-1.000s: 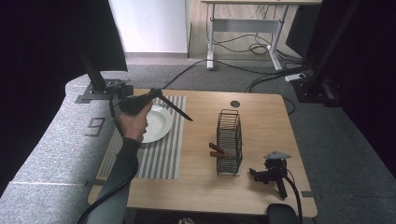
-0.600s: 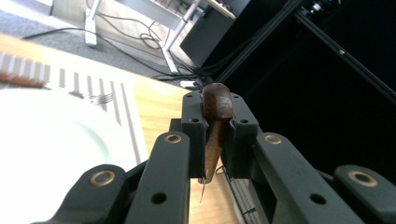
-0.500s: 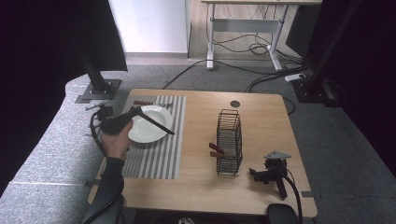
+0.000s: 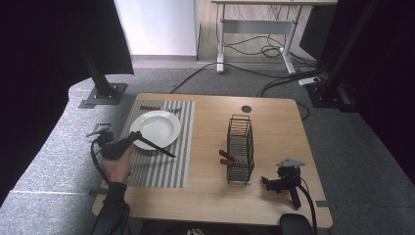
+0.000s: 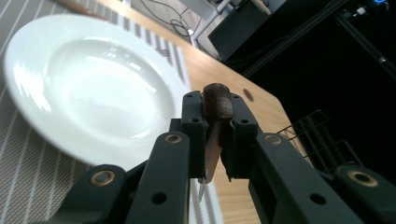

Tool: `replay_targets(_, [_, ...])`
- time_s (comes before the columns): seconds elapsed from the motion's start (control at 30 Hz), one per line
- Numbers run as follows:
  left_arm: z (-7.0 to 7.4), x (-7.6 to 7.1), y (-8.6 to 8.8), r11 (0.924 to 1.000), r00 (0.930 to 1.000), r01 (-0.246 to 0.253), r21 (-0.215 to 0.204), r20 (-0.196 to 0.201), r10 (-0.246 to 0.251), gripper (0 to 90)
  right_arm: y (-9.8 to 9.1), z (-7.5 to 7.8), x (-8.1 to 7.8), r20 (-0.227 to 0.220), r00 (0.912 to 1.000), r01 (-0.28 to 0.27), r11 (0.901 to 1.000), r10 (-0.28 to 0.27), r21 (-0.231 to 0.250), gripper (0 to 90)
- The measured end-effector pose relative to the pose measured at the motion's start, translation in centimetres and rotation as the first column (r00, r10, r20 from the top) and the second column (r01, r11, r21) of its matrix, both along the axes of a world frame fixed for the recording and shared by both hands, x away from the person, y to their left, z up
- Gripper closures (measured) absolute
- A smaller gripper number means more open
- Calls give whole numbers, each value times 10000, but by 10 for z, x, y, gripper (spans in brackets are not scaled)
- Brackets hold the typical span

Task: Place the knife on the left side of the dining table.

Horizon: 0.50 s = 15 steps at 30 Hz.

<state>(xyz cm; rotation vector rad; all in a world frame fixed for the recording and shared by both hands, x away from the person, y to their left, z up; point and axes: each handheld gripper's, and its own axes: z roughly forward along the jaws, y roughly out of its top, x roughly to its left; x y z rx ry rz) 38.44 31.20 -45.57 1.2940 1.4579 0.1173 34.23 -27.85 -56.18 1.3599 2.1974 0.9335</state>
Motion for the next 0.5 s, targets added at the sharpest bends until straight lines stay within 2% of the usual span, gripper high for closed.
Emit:
replay_targets(0.07, [-6, -1, 2, 10000, 10000, -54, 83, -48, 54, 804, 0, 0, 0, -7, 10000, -1, 10000, 1, 5, 0])
replay_targets(0.17, [-13, -4, 9, 10000, 10000, -58, -66, 9, 58, 805, 0, 0, 0, -5, 10000, -3, 10000, 3, 5, 0])
replay_targets(0.37, [-33, -6, 24, 9991, 9992, -399, 172, 15, 399, 760, 0, 0, 0, -5, 10000, -4, 10000, 4, 3, 0])
replay_targets(0.5, [-44, -4, 30, 9964, 9981, -614, 589, 27, 613, 716, 0, 0, 0, -5, 10000, -4, 10000, 4, 4, 0])
